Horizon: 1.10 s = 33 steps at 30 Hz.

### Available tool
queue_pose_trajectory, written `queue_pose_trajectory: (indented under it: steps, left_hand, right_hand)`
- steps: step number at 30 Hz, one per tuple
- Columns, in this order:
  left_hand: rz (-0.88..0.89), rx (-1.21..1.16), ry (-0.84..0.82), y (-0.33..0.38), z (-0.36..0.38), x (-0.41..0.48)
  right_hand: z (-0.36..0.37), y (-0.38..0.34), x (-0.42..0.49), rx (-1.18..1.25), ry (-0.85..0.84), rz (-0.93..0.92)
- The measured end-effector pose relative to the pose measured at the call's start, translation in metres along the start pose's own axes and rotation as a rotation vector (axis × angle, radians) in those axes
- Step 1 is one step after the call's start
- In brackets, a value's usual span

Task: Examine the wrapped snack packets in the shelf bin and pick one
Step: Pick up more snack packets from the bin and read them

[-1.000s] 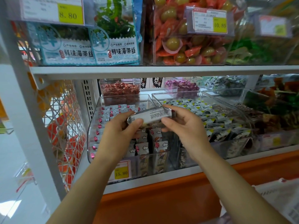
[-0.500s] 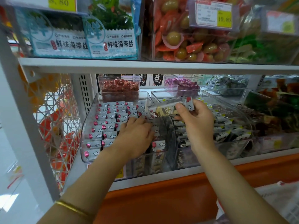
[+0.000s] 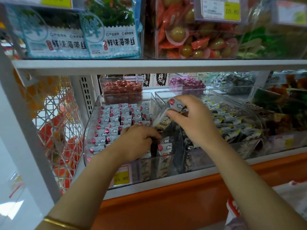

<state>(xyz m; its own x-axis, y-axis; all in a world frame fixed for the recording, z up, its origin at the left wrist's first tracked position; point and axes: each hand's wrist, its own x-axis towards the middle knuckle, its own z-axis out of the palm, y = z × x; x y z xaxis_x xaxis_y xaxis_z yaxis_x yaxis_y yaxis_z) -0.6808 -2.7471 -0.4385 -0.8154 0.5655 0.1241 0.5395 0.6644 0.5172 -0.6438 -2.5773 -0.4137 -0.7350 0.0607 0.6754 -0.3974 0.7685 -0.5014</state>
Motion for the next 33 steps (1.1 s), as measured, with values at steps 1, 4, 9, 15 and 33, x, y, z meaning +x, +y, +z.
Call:
queue_pose_trajectory:
  steps: [1, 4, 9, 15, 33]
  left_hand:
    - [0.013, 0.009, 0.000, -0.002, 0.001, 0.000]
    - [0.072, 0.046, 0.008, -0.006, 0.002, -0.001]
    - [0.126, 0.023, 0.106, -0.009, -0.006, -0.001]
    - [-0.002, 0.164, 0.194, -0.019, -0.013, 0.005]
    - [-0.080, 0.479, 0.002, -0.032, 0.001, 0.010]
  right_hand:
    - [0.001, -0.001, 0.004, -0.027, -0.026, -0.025]
    - [0.006, 0.000, 0.012, -0.124, -0.163, -0.047]
    - [0.012, 0.004, 0.019, -0.419, -0.405, -0.127]
    - [0.021, 0.006, 0.020, -0.614, -0.716, -0.197]
    - [0.049, -0.004, 0.052, -0.775, -0.592, -0.186]
